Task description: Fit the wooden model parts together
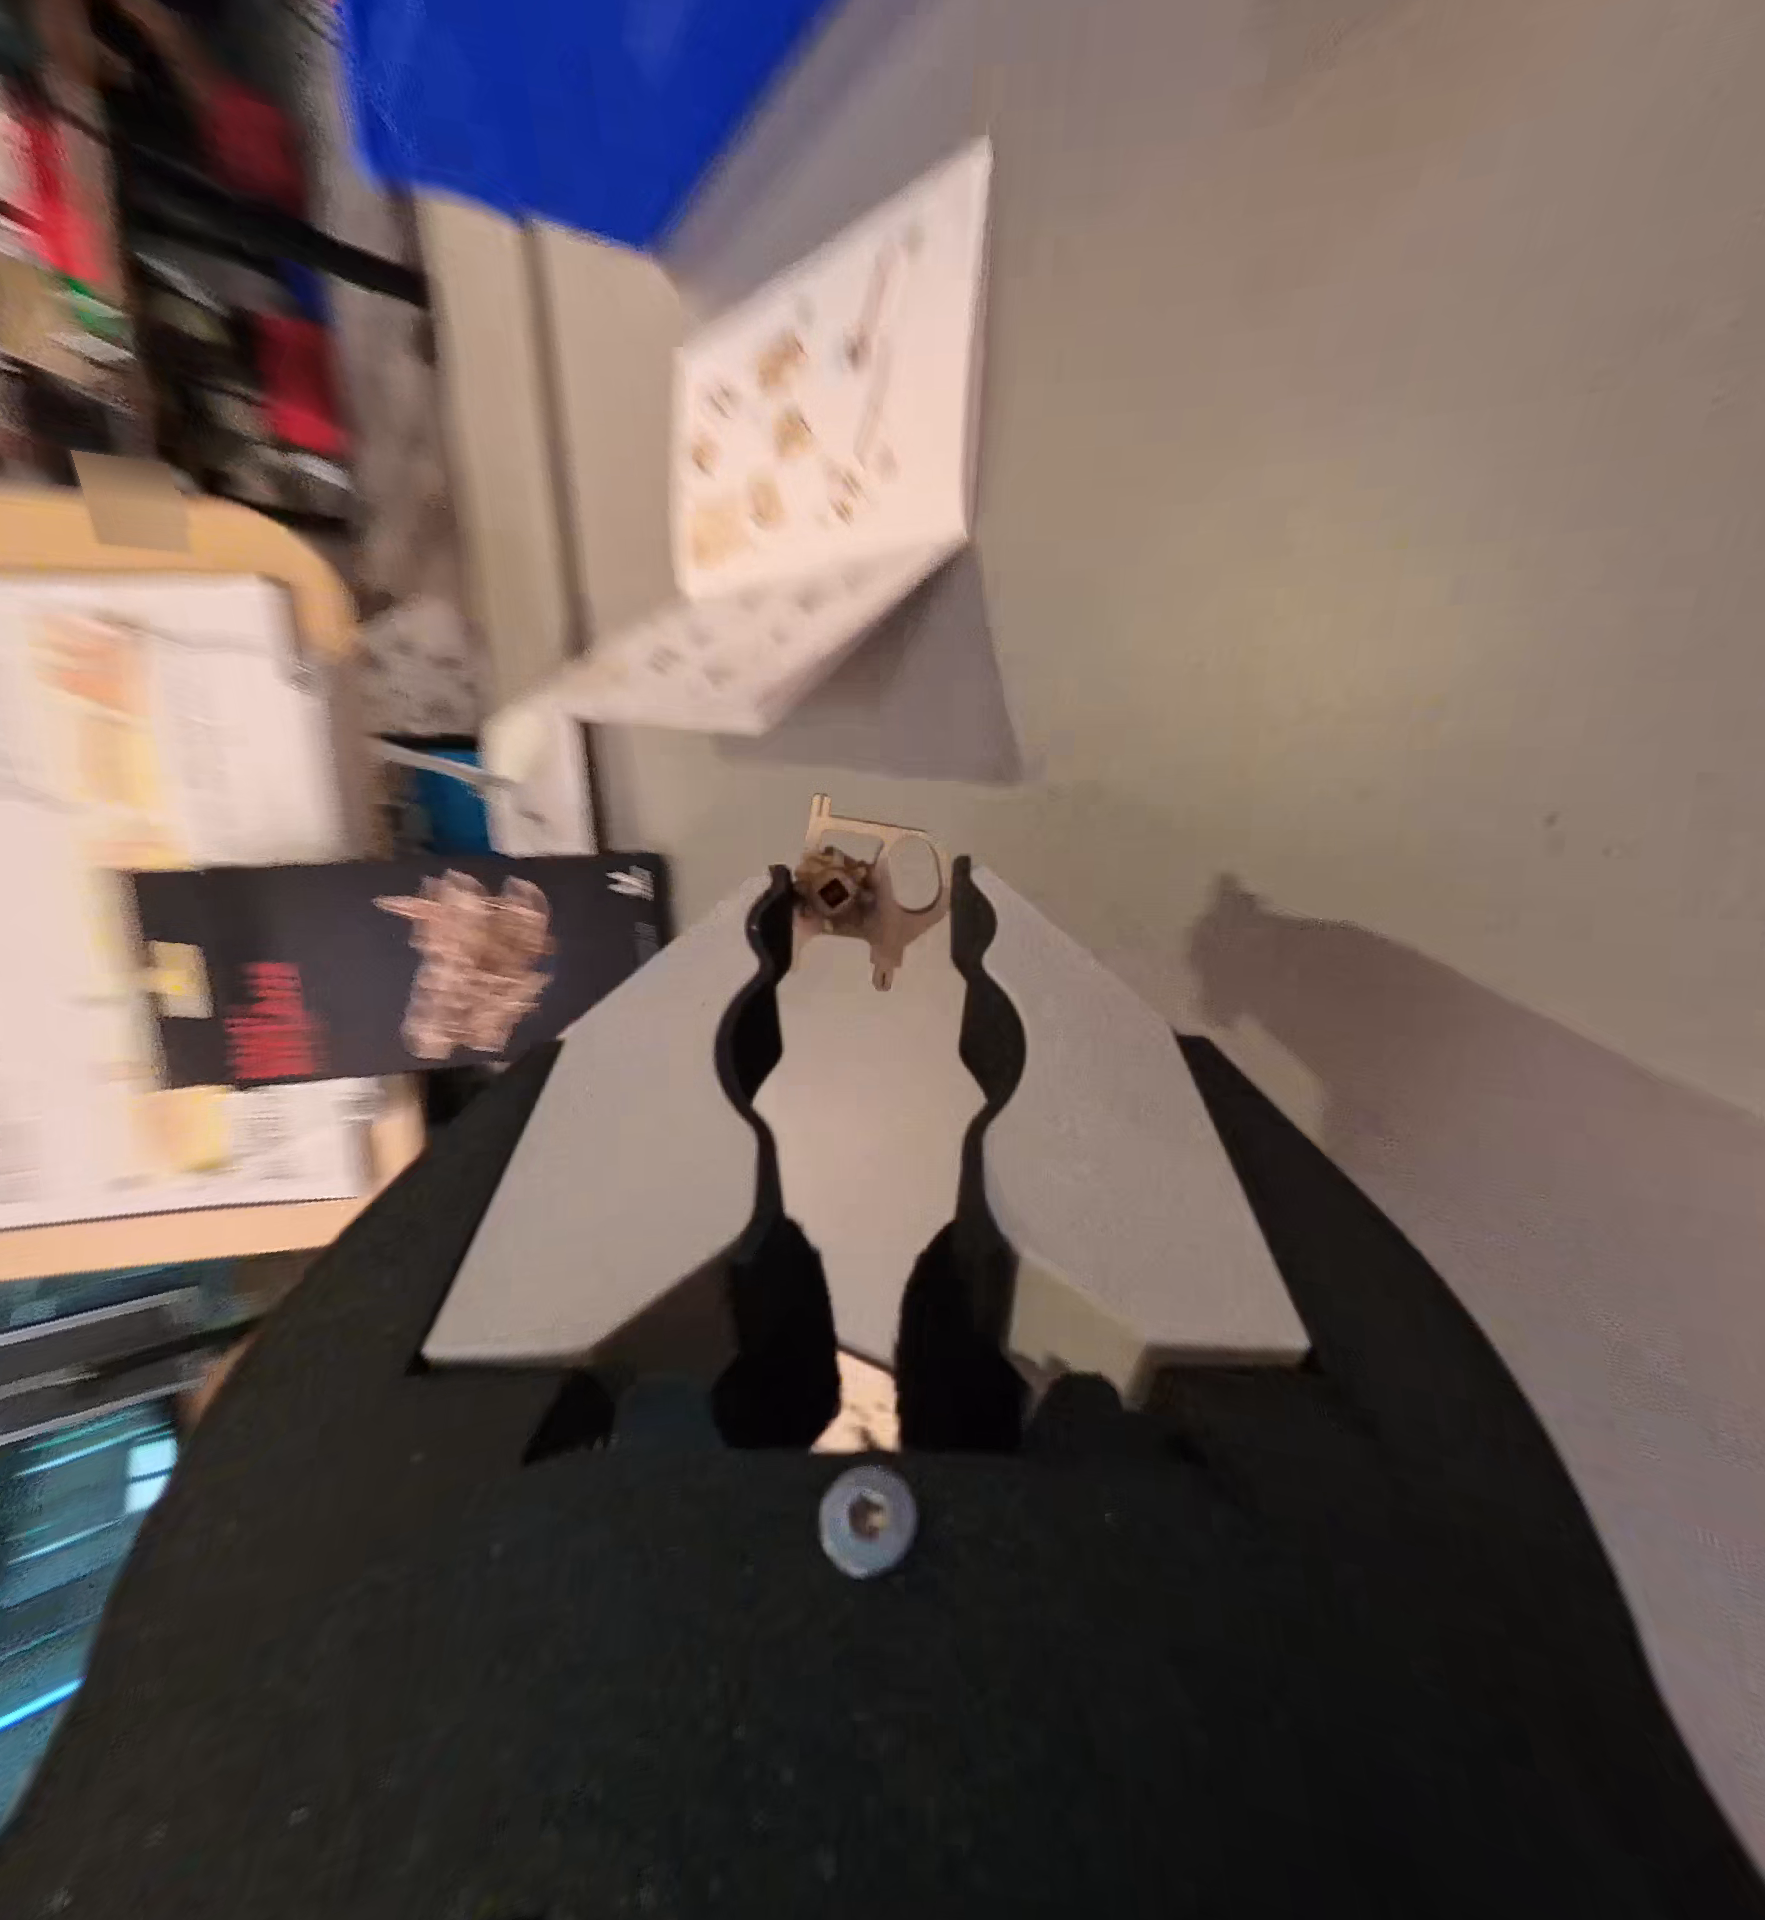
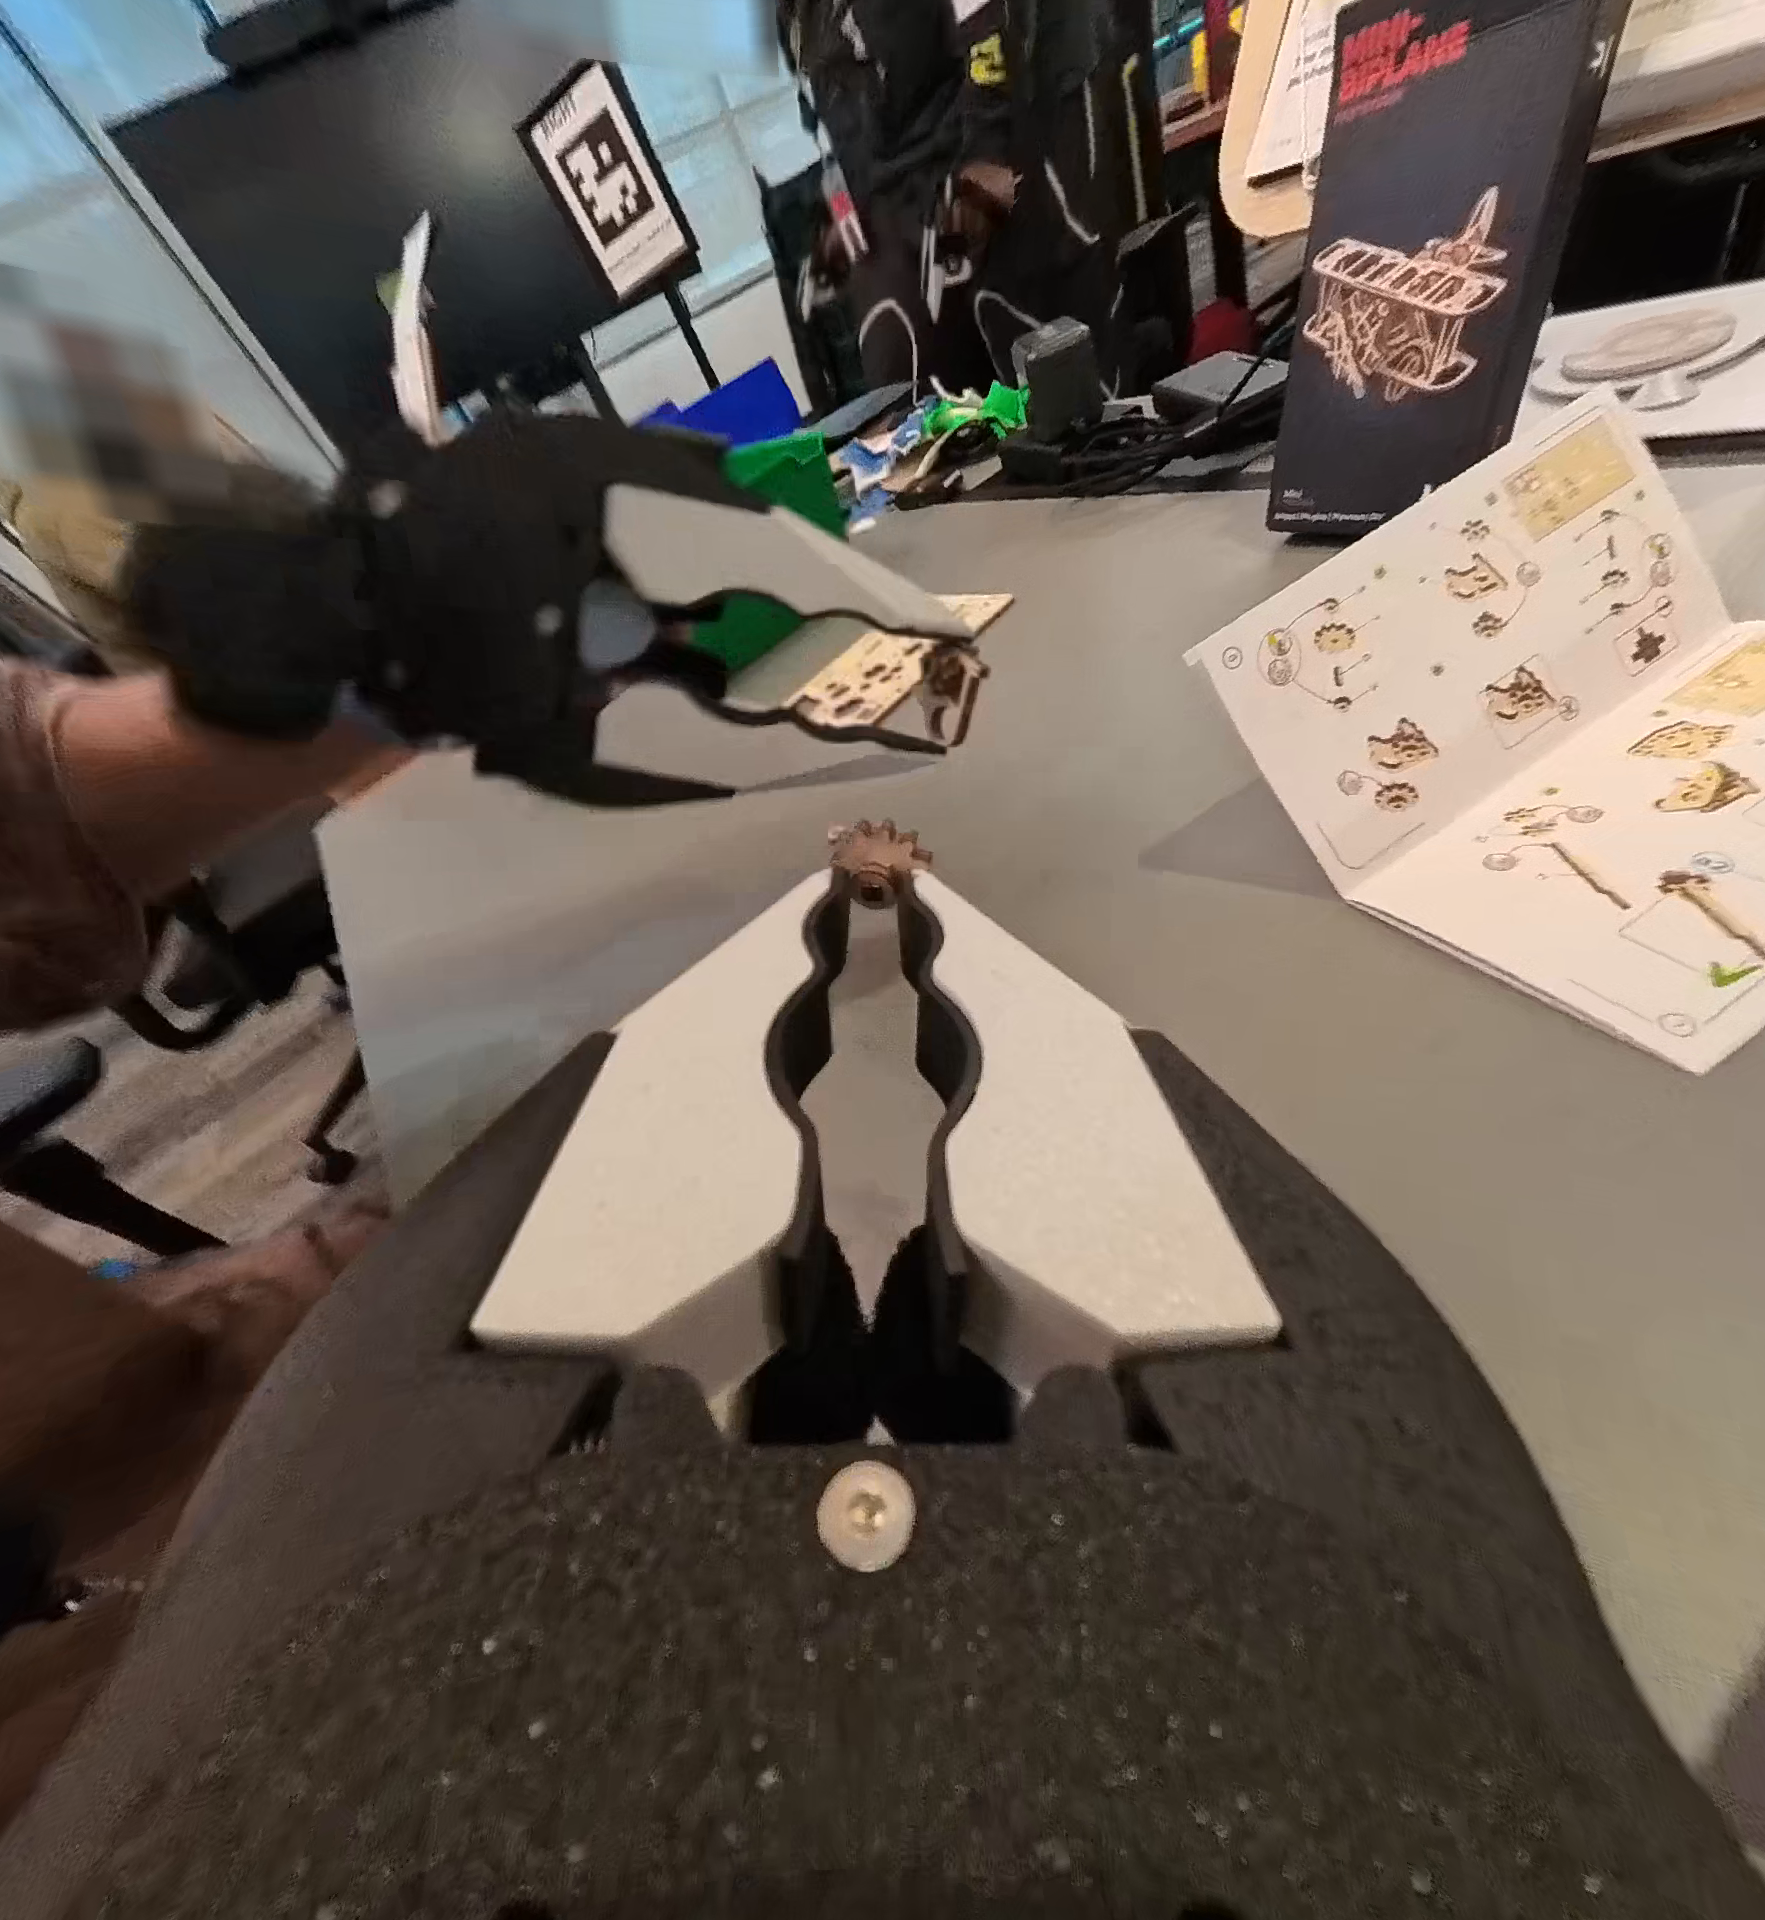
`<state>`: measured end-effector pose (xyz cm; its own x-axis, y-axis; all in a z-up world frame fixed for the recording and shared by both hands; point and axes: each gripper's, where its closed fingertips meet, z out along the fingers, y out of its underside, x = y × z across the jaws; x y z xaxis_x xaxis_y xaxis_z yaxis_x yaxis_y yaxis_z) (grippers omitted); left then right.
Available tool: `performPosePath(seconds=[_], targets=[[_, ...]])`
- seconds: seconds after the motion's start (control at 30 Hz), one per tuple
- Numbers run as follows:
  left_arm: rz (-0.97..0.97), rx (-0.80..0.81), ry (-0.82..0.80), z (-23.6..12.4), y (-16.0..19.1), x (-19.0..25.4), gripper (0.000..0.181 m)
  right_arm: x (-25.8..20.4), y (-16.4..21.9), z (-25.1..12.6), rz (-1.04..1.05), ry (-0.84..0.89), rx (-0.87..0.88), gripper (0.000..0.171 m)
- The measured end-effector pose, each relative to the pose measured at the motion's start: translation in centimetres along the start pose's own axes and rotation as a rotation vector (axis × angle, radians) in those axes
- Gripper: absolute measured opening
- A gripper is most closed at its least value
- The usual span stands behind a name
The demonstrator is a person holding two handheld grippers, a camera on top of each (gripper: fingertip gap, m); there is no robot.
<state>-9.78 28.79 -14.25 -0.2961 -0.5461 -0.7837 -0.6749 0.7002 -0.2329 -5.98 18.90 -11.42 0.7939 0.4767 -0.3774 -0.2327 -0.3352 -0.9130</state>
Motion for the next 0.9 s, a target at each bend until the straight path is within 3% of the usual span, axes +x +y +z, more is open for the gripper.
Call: performPosePath(seconds=[0.1,0.23,0.6,0.9], targets=[[0.08,0.036,-0.182,-2.7,-3.9,-0.3,0.028,-1.2,-0.7,0.5,0.108,-0.054,0.06,0.008],[0.049,0.071,-0.32,-5.2,-7.1,0.1,0.028,-2.9,-1.9,0.7,0.228,-0.121,0.148,0.008],[0.032,0.042,-0.607,-9.7,-9.1,-1.4,0.027,-6.2,-4.1,-0.1,0.159,-0.194,0.284,0.008],[0.226,0.057,-0.75,-11.4,-9.8,-1.9,0.027,-7.5,-4.8,-0.5,0.067,-0.222,0.326,0.008]])
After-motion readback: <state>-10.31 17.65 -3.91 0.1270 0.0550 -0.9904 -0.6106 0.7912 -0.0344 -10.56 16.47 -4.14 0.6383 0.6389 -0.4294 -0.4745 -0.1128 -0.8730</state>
